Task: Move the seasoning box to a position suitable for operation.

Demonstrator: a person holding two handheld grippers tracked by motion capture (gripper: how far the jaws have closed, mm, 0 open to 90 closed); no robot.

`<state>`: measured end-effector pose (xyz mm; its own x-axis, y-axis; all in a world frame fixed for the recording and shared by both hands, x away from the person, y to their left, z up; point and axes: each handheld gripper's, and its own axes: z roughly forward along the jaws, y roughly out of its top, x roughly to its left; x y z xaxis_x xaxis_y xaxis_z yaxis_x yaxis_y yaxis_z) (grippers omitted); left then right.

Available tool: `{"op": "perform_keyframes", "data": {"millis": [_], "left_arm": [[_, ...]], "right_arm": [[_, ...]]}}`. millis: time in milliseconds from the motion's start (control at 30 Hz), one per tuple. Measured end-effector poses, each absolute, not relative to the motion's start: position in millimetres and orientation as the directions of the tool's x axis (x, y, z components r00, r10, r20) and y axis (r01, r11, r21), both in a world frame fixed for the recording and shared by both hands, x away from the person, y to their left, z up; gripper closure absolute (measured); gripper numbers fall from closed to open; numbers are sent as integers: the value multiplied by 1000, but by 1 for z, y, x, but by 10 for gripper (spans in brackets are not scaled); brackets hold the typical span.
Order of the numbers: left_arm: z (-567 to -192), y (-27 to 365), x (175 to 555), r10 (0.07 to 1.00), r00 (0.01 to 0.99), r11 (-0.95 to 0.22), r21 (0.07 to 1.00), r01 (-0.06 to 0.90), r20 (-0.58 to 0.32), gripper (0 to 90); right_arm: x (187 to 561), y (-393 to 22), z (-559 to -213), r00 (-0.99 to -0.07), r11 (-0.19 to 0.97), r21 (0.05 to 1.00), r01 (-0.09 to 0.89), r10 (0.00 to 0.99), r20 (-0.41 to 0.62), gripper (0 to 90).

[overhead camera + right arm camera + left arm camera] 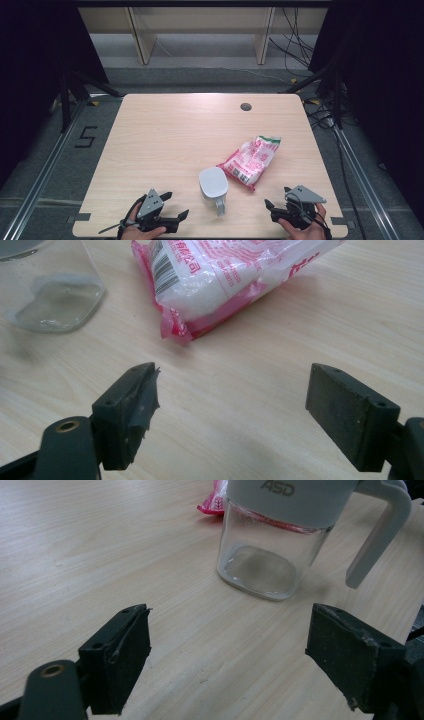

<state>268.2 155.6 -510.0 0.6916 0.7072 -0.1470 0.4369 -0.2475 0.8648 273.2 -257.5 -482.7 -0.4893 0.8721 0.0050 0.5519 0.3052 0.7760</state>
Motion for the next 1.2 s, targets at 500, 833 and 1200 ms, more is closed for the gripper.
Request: {"op": "perform_keyframes", "data": {"millis": [500,833,1200], "left_arm": [[-509,139,261,640,751,-268,869,416,-162,219],[-505,111,259,528,829,-283,883,375,-183,364],[-507,72,266,476,866,-323,885,335,-153,485]], "right_arm": [[274,-258,-482,-493,306,776,551,870,7,213],[274,-258,-482,-500,306,777,550,866,13,212],[273,-256,-482,-502,301,777,552,864,22,213]]}}
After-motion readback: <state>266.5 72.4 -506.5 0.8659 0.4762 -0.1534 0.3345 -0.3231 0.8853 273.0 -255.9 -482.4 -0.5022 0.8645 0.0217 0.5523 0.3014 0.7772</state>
